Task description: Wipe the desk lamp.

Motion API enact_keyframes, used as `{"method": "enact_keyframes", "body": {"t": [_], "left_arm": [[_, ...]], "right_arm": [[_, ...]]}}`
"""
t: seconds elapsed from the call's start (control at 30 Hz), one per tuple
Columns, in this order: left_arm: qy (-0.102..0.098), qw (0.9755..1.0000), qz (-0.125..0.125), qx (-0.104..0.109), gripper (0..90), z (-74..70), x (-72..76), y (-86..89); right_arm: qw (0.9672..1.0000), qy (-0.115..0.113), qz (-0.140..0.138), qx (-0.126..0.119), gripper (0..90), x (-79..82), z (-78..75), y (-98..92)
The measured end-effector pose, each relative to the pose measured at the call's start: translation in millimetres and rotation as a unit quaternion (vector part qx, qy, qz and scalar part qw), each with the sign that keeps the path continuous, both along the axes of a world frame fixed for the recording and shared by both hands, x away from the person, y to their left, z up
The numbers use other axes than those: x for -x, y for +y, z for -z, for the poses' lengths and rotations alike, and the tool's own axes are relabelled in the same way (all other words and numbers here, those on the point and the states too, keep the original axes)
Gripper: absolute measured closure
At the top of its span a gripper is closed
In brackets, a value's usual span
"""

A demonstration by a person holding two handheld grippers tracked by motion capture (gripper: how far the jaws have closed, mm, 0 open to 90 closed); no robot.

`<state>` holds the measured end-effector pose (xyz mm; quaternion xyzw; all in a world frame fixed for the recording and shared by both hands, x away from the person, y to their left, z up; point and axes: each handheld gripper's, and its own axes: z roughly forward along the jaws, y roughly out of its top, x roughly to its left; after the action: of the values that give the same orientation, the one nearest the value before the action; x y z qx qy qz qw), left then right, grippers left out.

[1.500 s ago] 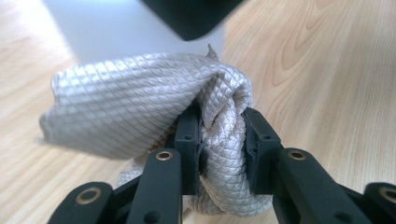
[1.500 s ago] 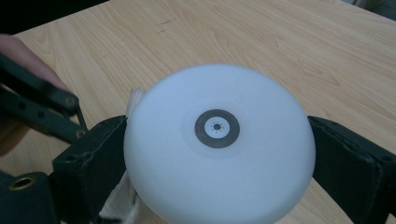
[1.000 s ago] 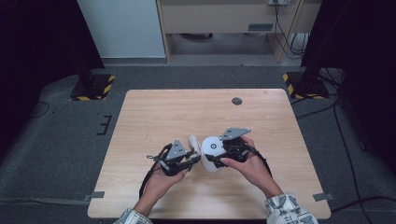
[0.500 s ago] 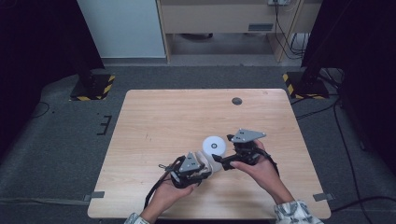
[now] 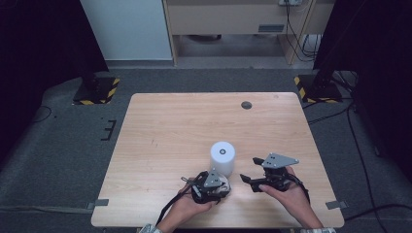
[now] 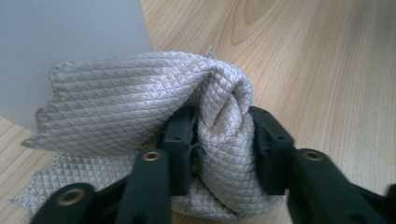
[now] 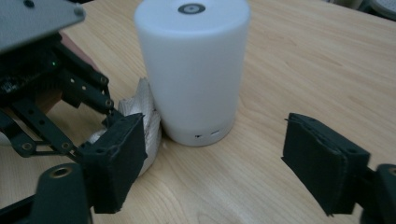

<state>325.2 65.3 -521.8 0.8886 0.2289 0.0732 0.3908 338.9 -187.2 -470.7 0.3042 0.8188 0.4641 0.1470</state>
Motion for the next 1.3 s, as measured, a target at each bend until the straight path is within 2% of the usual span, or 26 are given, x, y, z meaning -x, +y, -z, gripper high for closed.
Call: {"method": "enact_keyframes", "body": {"t": [0.03,0.27,0.37,0.53,0.7,0.83,0.93,1.0,1.13,1.3], "left_arm": [[0.000,1.0000,-0.005,0.004,51.0,-0.8,0.2,0.6],[-0.006,0.9997,-0.006,0.022,37.7,-13.9,4.9,12.7],[0.001,0.9994,-0.012,0.032,35.5,-18.9,7.5,21.2],[-0.014,0.9990,-0.022,0.037,35.9,-29.6,13.2,39.3],[-0.024,0.9962,-0.065,0.052,35.9,-35.9,2.4,62.3],[-0.034,0.9929,-0.098,0.059,35.3,-37.0,-6.5,72.7],[-0.037,0.9905,-0.114,0.068,34.2,-37.5,-10.4,78.8],[-0.038,0.9902,-0.117,0.067,33.0,-37.2,-11.6,80.1],[-0.041,0.9899,-0.117,0.068,31.8,-37.0,-12.4,79.1],[-0.042,0.9904,-0.113,0.067,29.7,-36.1,-12.5,76.7]], "right_arm": [[1.0000,0.002,-0.002,0.001,23.8,1.1,1.0,0.5],[0.9998,0.007,-0.018,0.001,27.6,8.5,3.8,4.2],[0.9993,0.015,-0.033,0.007,25.8,9.1,7.9,9.5],[0.9977,0.023,-0.063,0.014,19.1,12.7,13.7,24.1],[0.9953,0.022,-0.088,0.035,18.5,16.0,21.8,42.1],[0.9932,0.025,-0.100,0.054,16.6,15.6,29.9,56.2],[0.9919,0.022,-0.107,0.064,16.0,15.8,33.5,65.9],[0.9912,0.026,-0.110,0.070,16.0,16.4,36.1,72.3],[0.9885,0.025,-0.110,0.101,23.6,16.6,43.9,82.6],[0.9869,0.039,-0.109,0.112,44.3,13.8,47.9,87.1]]}}
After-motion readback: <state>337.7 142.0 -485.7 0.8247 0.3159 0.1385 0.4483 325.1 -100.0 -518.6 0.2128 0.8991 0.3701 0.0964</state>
